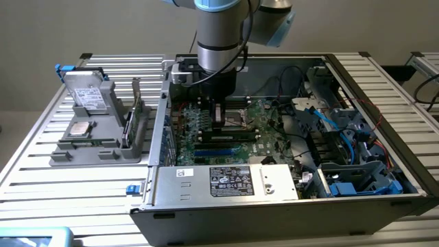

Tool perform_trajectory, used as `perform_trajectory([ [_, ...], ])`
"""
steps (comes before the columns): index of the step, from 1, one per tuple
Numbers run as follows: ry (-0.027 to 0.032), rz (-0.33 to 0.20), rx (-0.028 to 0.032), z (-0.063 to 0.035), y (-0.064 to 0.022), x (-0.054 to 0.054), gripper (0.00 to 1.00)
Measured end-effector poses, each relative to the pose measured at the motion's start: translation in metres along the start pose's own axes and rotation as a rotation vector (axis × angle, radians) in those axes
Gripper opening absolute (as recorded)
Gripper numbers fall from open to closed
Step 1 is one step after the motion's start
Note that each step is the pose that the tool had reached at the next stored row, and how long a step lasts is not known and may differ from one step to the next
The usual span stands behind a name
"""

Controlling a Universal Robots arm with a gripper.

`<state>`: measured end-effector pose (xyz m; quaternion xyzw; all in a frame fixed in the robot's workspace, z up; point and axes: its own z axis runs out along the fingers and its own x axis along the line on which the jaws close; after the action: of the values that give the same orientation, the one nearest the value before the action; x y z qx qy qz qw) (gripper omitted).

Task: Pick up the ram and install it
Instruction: 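Press down the ram until it locks into place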

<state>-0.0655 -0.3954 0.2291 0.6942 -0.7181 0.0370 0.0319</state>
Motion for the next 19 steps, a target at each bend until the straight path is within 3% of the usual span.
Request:
perform_trajectory([
  [12,0.0002,0.0,-0.0002,0.0043,0.0004,0.0,0.11],
  [13,-0.0019,0.0,0.0014,0.0027,0.0001,-0.001,0.11],
  [15,-0.0003,0.0,0.0001,-0.0053,-0.0016,0.0,0.11],
  [19,-0.0001,0.0,0.0,-0.0116,-0.0127,0.001,0.11],
])
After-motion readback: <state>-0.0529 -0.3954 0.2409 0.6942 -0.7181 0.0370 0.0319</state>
